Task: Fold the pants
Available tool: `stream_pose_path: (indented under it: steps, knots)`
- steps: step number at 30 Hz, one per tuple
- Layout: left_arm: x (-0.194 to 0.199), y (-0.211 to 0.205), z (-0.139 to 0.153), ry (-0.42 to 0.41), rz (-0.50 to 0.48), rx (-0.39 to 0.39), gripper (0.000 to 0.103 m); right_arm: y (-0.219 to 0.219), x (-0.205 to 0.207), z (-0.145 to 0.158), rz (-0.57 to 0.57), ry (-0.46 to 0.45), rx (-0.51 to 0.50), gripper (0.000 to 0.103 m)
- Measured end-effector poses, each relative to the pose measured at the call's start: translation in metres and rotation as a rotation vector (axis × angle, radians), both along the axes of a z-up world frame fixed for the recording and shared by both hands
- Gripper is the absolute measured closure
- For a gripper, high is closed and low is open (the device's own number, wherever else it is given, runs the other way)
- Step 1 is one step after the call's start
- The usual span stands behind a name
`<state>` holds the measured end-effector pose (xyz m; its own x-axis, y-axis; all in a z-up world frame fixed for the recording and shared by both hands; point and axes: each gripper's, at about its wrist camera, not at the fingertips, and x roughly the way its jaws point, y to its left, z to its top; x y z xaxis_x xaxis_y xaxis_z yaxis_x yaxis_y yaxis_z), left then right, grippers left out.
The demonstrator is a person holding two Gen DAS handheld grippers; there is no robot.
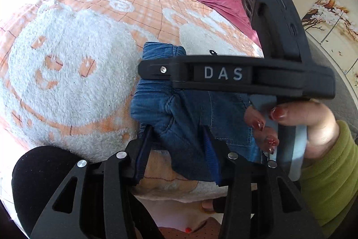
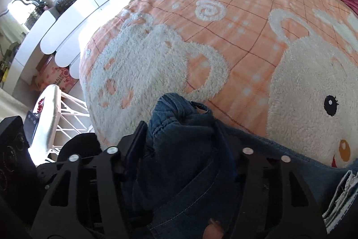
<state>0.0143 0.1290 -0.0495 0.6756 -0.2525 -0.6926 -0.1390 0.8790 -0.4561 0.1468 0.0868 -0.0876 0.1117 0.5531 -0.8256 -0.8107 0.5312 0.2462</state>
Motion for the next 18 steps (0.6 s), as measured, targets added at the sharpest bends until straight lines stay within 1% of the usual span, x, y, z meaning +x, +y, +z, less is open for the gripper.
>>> stream_pose_path:
  steps: [1, 2, 3, 4, 7, 8, 9, 11, 14, 15, 18]
  knots:
    - [-0.001, 0.001, 0.000, -0.004, -0.002, -0.008, 0.055, -0.005, -0.001, 0.003, 0.006, -0.005, 0.020, 0.065]
    - [-0.002, 0.001, 0.002, -0.014, -0.012, -0.032, 0.049, -0.010, -0.002, 0.008, 0.008, -0.012, 0.037, 0.073]
    - [-0.004, 0.001, 0.003, -0.025, -0.023, -0.056, 0.036, -0.016, -0.003, 0.014, 0.005, -0.018, 0.055, 0.077]
    - [-0.005, -0.001, 0.004, -0.029, -0.027, -0.055, 0.033, -0.027, -0.002, 0.021, -0.002, -0.010, 0.094, 0.077]
    - [-0.006, -0.009, 0.008, -0.031, -0.033, -0.025, 0.032, -0.057, -0.003, 0.039, -0.015, 0.003, 0.191, 0.078]
    - [-0.005, -0.011, 0.009, -0.029, -0.034, -0.031, 0.030, -0.067, -0.002, 0.045, -0.022, 0.010, 0.227, 0.078]
    - [-0.003, -0.014, 0.010, -0.028, -0.039, -0.047, 0.023, -0.077, -0.001, 0.049, -0.030, 0.018, 0.258, 0.078]
    - [0.004, -0.023, 0.013, -0.033, -0.063, -0.067, 0.022, -0.103, 0.002, 0.061, -0.054, 0.022, 0.311, 0.078]
    - [0.014, -0.046, 0.023, -0.051, -0.128, -0.083, 0.022, -0.140, 0.008, 0.074, -0.093, 0.005, 0.369, 0.078]
    - [0.018, -0.057, 0.028, -0.058, -0.154, -0.085, 0.023, -0.150, 0.009, 0.075, -0.104, 0.002, 0.382, 0.078]
    - [0.029, -0.081, 0.036, -0.070, -0.206, -0.077, 0.024, -0.188, 0.016, 0.080, -0.154, -0.014, 0.414, 0.077]
